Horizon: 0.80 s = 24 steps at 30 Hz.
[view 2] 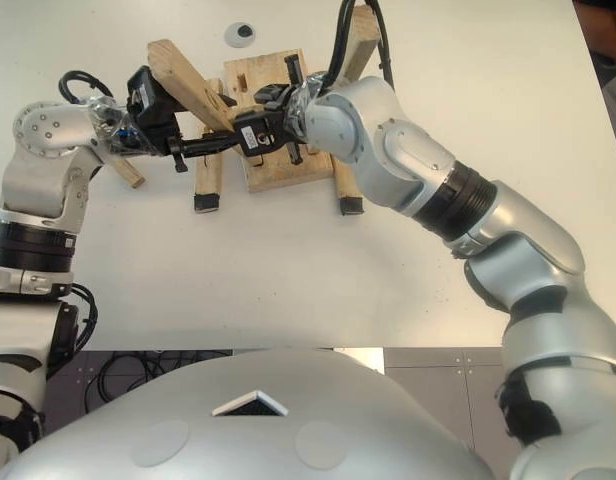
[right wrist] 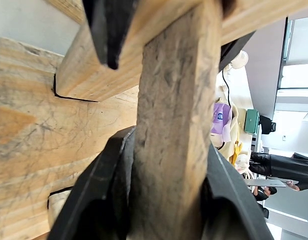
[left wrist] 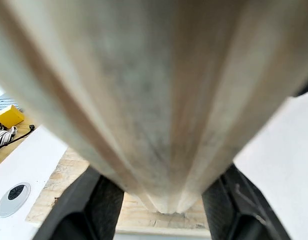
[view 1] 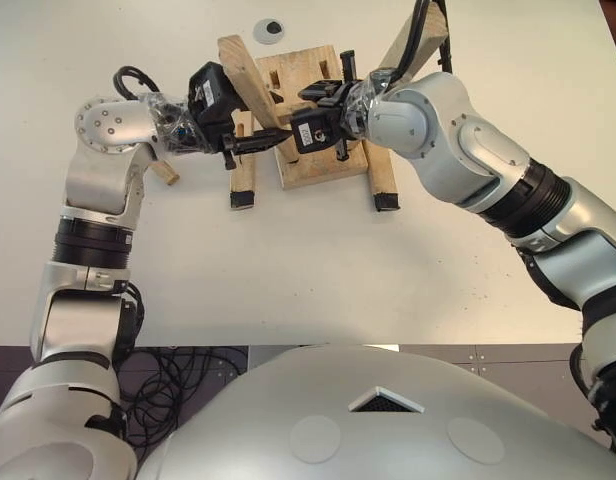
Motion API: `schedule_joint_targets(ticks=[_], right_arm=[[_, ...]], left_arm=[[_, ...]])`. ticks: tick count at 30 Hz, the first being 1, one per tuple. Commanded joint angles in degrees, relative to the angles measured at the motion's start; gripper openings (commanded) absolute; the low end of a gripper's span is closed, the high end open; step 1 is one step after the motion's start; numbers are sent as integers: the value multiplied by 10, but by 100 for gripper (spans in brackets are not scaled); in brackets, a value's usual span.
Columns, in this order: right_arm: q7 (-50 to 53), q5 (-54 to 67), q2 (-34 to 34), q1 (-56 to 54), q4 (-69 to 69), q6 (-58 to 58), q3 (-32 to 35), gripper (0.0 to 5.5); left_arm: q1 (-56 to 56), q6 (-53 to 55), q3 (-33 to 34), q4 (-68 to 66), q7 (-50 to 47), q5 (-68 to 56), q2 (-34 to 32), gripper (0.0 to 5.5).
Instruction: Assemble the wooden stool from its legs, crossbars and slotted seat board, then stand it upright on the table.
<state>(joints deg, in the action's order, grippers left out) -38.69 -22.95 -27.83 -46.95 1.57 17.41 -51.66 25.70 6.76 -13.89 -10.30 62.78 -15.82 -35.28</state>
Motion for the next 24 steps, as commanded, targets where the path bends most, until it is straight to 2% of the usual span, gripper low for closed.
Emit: schedule_joint_targets(ticks=[1,5,10,11,16,24], right_arm=[[-46,-1,46,48,45,-56,-34,127],[-50,-2,51,55,54,-67,-17,125],[-66,-4,41,60,46,-56,6,122],[-72,3,34,60,36,-50,19,160],[-116,33,-17,53,-39,-18,97,254],[-222,103,-77,50,-154,44,215,373]], left_arm=[[-19,73,-158,-64,13,135,37,203],[-16,97,-180,-85,6,136,42,203],[-14,98,-173,-93,7,123,34,203],[-14,102,-168,-92,9,116,30,203],[-9,110,-154,-92,10,100,17,203],[-7,110,-148,-94,8,90,6,201]])
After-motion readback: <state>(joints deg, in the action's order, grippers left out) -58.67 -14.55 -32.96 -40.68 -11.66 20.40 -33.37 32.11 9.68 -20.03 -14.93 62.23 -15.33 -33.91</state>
